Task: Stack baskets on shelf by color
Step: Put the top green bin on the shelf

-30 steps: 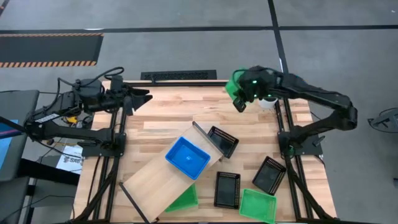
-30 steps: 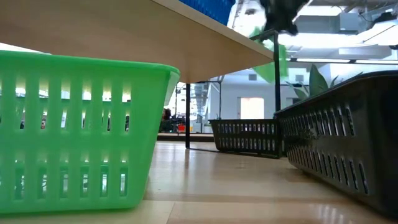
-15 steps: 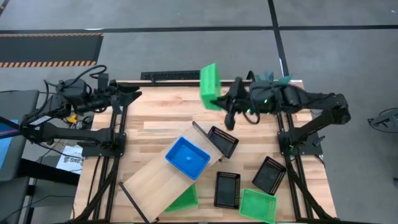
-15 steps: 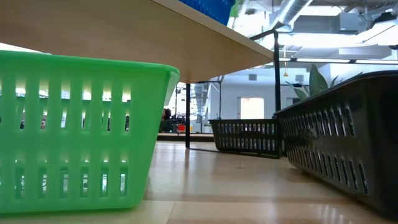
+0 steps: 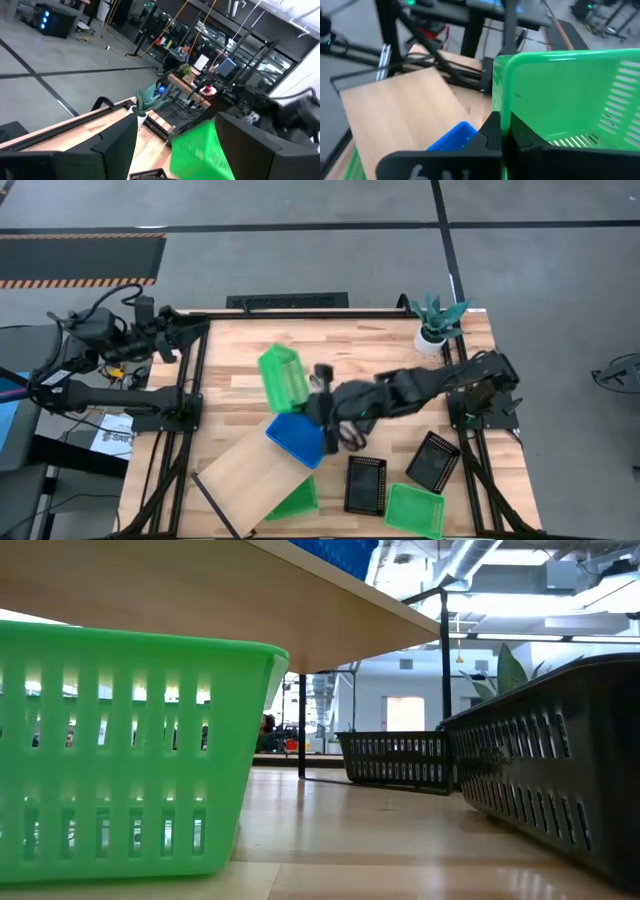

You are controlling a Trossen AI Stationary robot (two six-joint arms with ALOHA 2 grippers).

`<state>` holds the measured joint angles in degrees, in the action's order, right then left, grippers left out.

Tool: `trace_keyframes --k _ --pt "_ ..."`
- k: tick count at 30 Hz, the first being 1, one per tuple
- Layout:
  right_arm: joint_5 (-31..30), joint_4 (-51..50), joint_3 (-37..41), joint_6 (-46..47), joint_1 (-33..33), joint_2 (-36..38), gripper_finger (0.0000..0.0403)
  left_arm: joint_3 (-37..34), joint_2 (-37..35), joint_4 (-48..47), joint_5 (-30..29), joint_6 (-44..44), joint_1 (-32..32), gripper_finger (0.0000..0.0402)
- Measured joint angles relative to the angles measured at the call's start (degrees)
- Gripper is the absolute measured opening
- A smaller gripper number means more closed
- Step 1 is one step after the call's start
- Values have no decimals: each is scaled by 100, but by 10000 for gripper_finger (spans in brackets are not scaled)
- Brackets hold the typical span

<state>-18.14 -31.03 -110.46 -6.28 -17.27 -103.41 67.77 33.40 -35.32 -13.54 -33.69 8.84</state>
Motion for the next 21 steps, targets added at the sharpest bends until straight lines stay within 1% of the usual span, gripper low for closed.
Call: trace_keyframes --k 2,6,12,17,21 --pt "42 -94 -151 -224 -122 -207 5 0 -58 -2 0 0 0 254" --pt "358 -224 -384 -411 -320 -569 6 0 -132 -9 -5 2 0 254" --pt "482 -204 -657 -618 -545 -1064 7 0 -132 -133 -22 2 -1 254" --pt "651 -170 -1164 -1002 -763 -1335 8 0 -132 -288 -22 -48 0 254" --pt "771 -322 -1407 -1171 -933 -1419 9 0 -132 -250 -23 -136 -1 254"
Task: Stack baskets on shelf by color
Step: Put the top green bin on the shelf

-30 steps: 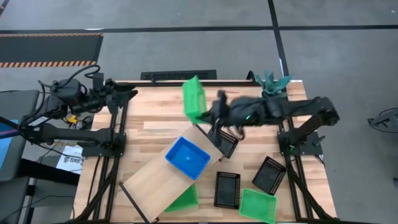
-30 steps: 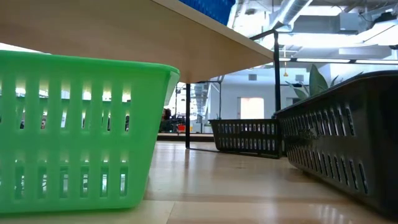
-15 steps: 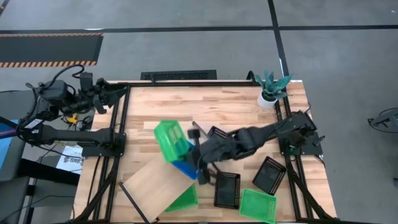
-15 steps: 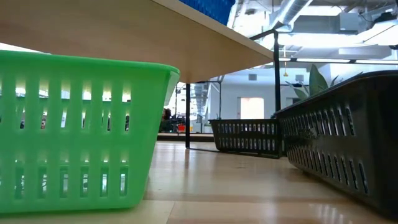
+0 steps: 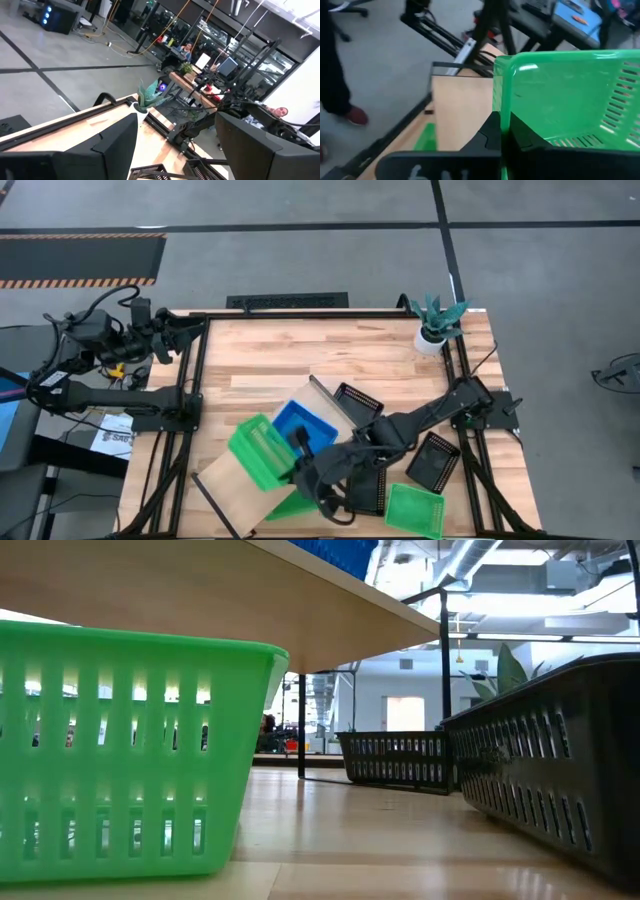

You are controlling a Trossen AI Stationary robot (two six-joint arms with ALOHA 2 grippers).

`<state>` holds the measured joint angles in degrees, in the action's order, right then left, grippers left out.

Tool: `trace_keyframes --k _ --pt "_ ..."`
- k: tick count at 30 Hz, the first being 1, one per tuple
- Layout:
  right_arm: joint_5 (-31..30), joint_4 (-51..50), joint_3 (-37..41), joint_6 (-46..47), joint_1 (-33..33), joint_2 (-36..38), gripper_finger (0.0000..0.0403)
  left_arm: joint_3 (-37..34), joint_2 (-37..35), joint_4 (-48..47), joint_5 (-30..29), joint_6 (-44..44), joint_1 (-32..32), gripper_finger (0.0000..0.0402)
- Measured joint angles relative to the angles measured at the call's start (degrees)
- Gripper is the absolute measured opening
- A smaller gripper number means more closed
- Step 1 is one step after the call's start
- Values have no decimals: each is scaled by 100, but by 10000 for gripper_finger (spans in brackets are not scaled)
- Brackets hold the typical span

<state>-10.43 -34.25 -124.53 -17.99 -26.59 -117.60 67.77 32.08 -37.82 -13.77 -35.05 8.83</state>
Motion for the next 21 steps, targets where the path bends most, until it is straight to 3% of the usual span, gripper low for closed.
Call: trace_keyframes --k 11,21 --pt "749 -1044 -249 483 -127 14 9 0 0 -28 -6 168 0 254" --pt "770 -1810 -249 692 -141 15 10 0 0 -31 -12 184 1 254"
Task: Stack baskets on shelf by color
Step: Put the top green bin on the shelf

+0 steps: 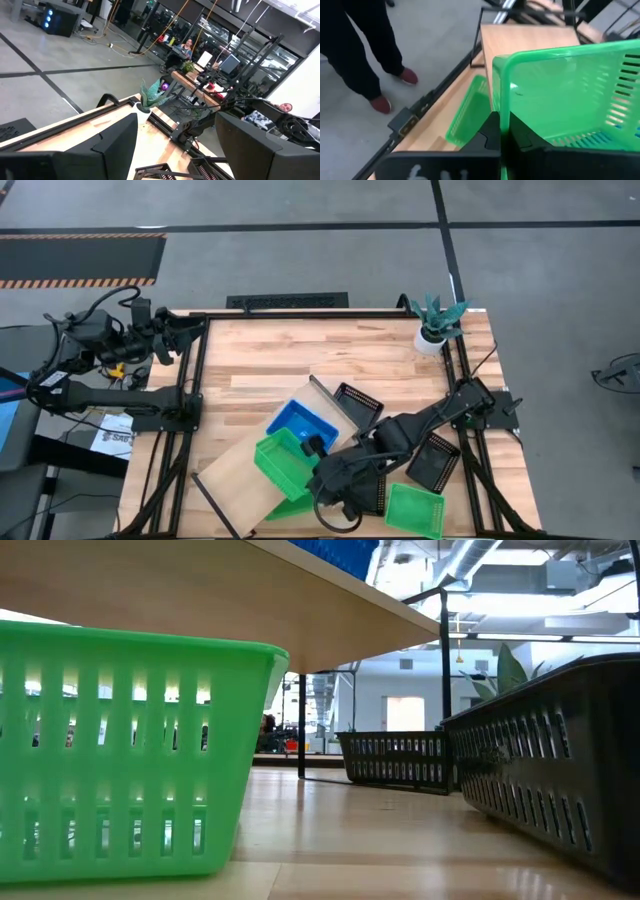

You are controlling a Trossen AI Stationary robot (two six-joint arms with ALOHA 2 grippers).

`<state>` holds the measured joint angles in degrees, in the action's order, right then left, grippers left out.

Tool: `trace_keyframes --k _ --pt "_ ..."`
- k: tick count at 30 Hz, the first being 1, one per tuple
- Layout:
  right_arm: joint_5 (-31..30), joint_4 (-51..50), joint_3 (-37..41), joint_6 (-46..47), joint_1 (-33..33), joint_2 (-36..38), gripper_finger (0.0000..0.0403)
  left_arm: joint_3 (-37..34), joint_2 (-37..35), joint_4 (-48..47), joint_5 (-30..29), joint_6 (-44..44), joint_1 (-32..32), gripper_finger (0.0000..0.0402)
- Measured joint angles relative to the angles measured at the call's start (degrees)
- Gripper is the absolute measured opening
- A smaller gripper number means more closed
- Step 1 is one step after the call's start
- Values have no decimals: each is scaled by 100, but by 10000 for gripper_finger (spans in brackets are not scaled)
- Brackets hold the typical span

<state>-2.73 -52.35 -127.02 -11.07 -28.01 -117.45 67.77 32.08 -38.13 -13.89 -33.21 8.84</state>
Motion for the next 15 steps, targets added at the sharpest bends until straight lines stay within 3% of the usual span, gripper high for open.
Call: trace_keyframes --k 9,15 --pt "38 -546 0 221 117 0 11 0 0 4 -48 107 -2 254" --pt "40 -99 0 28 177 0 12 0 0 4 -48 109 -2 254"
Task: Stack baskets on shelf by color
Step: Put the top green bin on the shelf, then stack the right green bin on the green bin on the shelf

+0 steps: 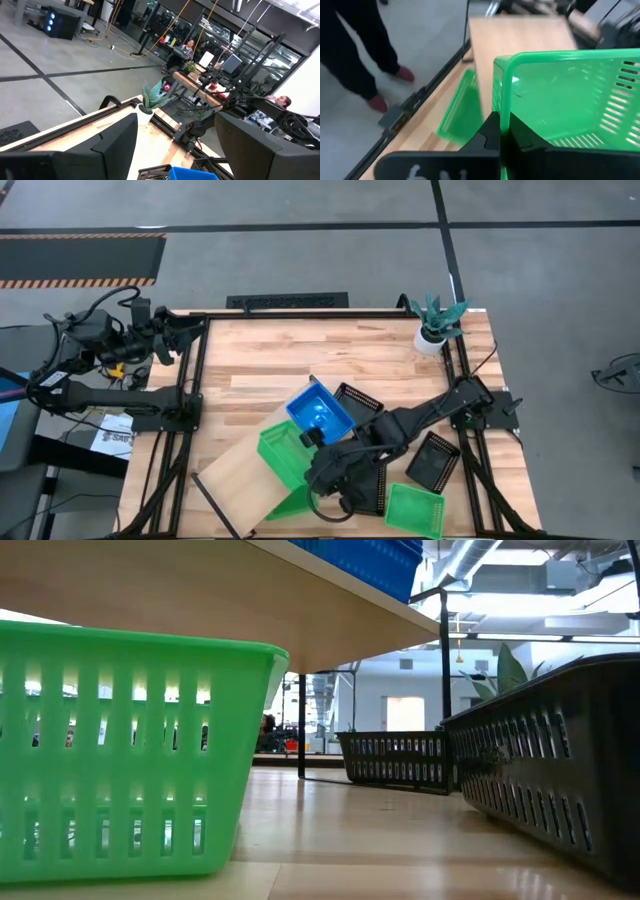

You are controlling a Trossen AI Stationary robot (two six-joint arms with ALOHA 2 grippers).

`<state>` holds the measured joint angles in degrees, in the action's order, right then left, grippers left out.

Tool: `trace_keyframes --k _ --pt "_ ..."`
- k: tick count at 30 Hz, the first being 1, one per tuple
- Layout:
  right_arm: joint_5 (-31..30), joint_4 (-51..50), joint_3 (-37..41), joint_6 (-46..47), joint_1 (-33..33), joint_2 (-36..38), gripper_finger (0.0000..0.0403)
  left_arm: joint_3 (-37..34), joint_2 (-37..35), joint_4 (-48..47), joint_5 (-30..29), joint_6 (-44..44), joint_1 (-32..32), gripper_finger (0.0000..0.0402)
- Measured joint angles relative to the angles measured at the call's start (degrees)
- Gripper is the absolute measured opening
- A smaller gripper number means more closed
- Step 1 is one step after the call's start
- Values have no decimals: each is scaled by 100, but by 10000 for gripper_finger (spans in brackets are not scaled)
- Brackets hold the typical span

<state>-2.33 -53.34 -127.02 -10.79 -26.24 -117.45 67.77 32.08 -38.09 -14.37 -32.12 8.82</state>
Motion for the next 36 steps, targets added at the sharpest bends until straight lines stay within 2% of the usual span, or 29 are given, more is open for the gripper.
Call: trace_keyframes --k 9,14,27,29,31,33,36 --pt "26 238 0 -41 146 0 21 0 0 -17 0 0 0 254" --pt "28 173 0 -257 246 0 53 0 2 -37 0 2 2 254" --pt "87 194 -8 -93 434 0 139 0 0 -352 3 -4 2 254" --pt "85 -22 -172 388 433 14 150 0 2 -402 5 0 0 254" --pt "85 -338 -464 1278 422 51 158 0 2 -469 4 -2 0 254" --pt "85 -909 -788 2475 387 92 163 0 2 -523 6 -1 0 254" --pt "186 -1478 -672 4587 307 222 163 -2 2 -526 79 -4 1 254"
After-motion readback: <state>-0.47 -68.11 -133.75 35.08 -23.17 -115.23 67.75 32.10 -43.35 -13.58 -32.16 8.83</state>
